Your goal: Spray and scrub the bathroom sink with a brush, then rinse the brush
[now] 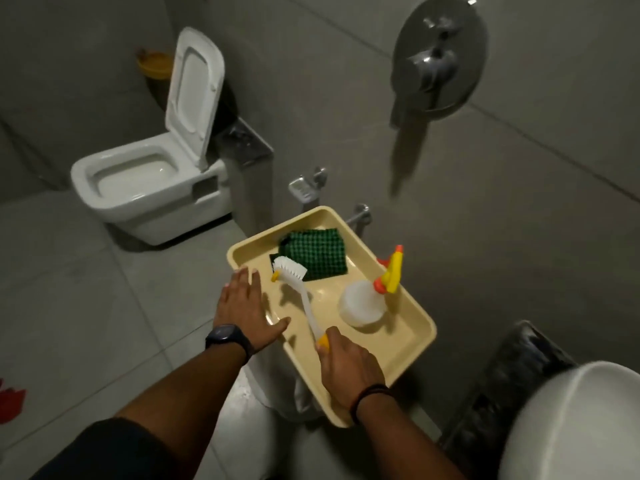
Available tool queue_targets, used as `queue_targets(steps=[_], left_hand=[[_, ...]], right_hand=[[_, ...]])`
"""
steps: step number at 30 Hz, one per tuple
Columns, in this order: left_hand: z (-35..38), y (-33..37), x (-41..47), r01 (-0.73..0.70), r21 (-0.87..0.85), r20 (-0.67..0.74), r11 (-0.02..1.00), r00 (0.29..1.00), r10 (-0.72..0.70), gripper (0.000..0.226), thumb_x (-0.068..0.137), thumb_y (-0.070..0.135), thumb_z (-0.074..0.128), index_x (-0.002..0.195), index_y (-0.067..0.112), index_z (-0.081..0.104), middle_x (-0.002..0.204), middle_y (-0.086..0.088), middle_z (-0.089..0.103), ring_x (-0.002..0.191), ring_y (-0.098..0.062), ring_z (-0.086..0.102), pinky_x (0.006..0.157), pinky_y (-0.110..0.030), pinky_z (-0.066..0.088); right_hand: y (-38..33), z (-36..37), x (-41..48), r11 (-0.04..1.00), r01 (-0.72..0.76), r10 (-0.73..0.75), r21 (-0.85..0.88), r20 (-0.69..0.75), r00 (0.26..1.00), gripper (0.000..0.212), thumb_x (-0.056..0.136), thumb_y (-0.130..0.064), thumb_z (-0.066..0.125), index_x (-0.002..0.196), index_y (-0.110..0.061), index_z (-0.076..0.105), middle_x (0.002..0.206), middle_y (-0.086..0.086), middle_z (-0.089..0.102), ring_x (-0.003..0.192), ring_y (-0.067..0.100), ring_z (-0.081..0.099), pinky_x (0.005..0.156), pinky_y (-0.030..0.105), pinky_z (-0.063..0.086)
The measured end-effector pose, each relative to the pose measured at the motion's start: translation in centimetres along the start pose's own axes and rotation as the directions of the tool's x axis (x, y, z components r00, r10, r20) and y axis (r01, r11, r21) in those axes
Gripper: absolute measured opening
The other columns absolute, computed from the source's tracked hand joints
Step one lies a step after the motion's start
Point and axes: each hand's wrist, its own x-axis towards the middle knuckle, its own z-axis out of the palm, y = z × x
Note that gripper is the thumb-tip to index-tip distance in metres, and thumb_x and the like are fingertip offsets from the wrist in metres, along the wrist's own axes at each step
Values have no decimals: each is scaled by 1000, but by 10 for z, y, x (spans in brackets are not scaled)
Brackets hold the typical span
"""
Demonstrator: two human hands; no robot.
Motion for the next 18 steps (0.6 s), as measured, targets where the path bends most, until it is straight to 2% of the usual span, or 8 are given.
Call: queue_targets(steps=[4,8,15,18], left_hand=[[17,-4,11,-76,2,28,997,997,76,115,71,78,43,150,10,-5,160,-14,-6,147,-29,-5,117,-42,0],[30,-6,13,-86,-21,19,996,996,87,114,71,76,42,150,10,-6,160,-13,-7,147,-28,-8,114,-39,-7],[31,0,12,-62,9,4,998,998,62,110,74,77,35,150,10,-6,160,-13,-8,147,-29,-8,114,-38,-7],[24,4,12,-76,61,39,995,996,74,110,74,79,31,150,11,-8,160,-14,-10,147,-30,-9,116,-41,-5]], right_hand=[[11,29,26,995,32,-29,-94,33,999,29,99,-36,31,111,-15,48,106,10,63,94,30,58,76,37,43],[22,49,39,981,56,-38,-185,101,994,30,99,-38,29,114,-18,46,111,7,58,96,25,54,81,36,44],[24,65,49,984,53,-14,-170,221,975,31,96,-39,41,115,-16,49,115,9,55,101,26,52,84,36,47],[26,63,47,985,49,-15,-168,200,980,34,95,-37,44,121,-16,47,118,10,55,105,28,52,87,38,46]])
